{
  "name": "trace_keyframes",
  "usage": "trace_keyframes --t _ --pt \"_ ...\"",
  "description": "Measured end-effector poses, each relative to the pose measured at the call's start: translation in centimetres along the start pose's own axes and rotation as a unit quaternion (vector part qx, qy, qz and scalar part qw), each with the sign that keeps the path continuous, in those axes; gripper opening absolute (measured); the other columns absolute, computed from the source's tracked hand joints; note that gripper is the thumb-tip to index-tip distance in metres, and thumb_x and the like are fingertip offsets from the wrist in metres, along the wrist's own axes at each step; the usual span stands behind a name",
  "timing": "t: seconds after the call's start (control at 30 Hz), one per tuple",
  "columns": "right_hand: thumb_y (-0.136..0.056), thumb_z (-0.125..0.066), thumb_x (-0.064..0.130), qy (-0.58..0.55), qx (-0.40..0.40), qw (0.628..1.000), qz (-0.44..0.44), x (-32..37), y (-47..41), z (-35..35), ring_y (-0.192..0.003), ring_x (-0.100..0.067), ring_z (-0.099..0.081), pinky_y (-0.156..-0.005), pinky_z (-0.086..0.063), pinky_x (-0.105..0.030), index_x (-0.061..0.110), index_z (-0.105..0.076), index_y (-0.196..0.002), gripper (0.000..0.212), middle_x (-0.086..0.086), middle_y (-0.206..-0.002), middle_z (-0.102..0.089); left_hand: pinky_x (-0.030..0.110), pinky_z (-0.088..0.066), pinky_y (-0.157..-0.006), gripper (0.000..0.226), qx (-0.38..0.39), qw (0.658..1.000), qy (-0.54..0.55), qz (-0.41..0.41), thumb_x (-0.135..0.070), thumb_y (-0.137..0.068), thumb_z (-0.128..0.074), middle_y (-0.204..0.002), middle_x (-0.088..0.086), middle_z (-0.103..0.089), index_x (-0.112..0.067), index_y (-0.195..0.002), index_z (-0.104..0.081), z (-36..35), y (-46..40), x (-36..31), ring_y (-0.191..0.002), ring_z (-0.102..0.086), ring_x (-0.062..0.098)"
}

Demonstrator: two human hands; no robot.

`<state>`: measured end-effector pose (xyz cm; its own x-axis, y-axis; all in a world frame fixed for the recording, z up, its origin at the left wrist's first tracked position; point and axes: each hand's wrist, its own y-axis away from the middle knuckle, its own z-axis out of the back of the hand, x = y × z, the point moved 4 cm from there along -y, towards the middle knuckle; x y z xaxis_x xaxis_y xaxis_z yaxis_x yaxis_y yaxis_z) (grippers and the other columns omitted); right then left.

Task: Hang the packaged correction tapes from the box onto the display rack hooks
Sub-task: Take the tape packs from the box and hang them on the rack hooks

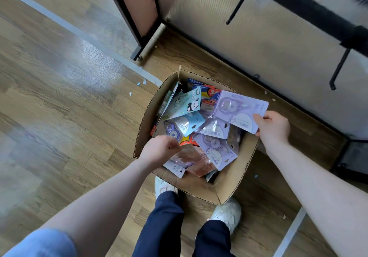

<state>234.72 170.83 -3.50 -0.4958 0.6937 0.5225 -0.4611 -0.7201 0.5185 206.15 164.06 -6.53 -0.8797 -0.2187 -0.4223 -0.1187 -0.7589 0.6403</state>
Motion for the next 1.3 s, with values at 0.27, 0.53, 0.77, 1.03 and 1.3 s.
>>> trace_keyframes --t 0.27,0.53,0.77,1.03,1.3 --pt "-0.091 -0.054 0.024 0.139 0.013 0.986 0.091 5.6 3.6 5.2 -0.068 -0.028 -0.050 -0.055 -0.034 -0.031 0.008 -0.060 -0.078 0.021 -0.007 -0.071 -0.059 0.025 -0.033 -0.061 0.017 -0.042 0.998 -0.016 -0.035 -0.035 -0.089 -0.058 -0.079 -0.007 -0.052 -0.020 -0.086 -0.065 7.0 2.5 -4.3 -0.074 -0.048 0.014" --pt "-0.095 -0.044 0.018 0.234 0.001 0.952 0.197 12.5 8.0 11.1 -0.066 -0.033 -0.048 -0.050 -0.027 -0.031 0.006 -0.049 -0.073 0.025 -0.008 -0.067 -0.051 0.025 -0.034 -0.062 0.019 -0.087 0.992 -0.033 -0.082 -0.035 -0.090 -0.057 -0.080 -0.004 -0.055 -0.019 -0.088 -0.066 15.9 7.0 -8.6 -0.082 -0.055 0.017" --pt "-0.096 -0.039 0.010 0.320 -0.024 0.900 0.294 20.5 14.0 17.9 -0.071 -0.020 -0.046 -0.050 -0.027 -0.026 0.020 -0.039 -0.076 0.022 0.003 -0.078 -0.046 0.032 -0.048 -0.070 0.021 -0.149 0.980 -0.053 -0.120 -0.034 -0.089 -0.057 -0.079 -0.003 -0.061 -0.016 -0.081 -0.065 26.1 12.1 -13.7 -0.078 -0.056 0.017" --pt "-0.099 -0.035 0.020 0.340 -0.096 0.864 0.360 28.9 21.6 28.0 -0.085 -0.020 -0.058 -0.050 -0.027 -0.027 0.023 -0.048 -0.091 0.016 0.004 -0.093 -0.056 0.025 -0.045 -0.067 0.018 -0.264 0.945 -0.067 -0.180 -0.037 -0.086 -0.062 -0.067 -0.018 -0.047 -0.021 -0.080 -0.067 37.8 20.5 -20.8 -0.072 -0.049 0.007" --pt "-0.096 -0.038 0.014 0.273 -0.153 0.844 0.436 36.4 29.2 38.1 -0.074 -0.017 -0.052 -0.051 -0.029 -0.029 0.021 -0.039 -0.080 0.017 0.003 -0.080 -0.050 0.013 -0.038 -0.063 0.024 -0.340 0.904 -0.109 -0.236 -0.044 -0.084 -0.062 -0.073 -0.016 -0.058 -0.022 -0.086 -0.069 48.1 29.1 -28.3 -0.072 -0.054 0.002"
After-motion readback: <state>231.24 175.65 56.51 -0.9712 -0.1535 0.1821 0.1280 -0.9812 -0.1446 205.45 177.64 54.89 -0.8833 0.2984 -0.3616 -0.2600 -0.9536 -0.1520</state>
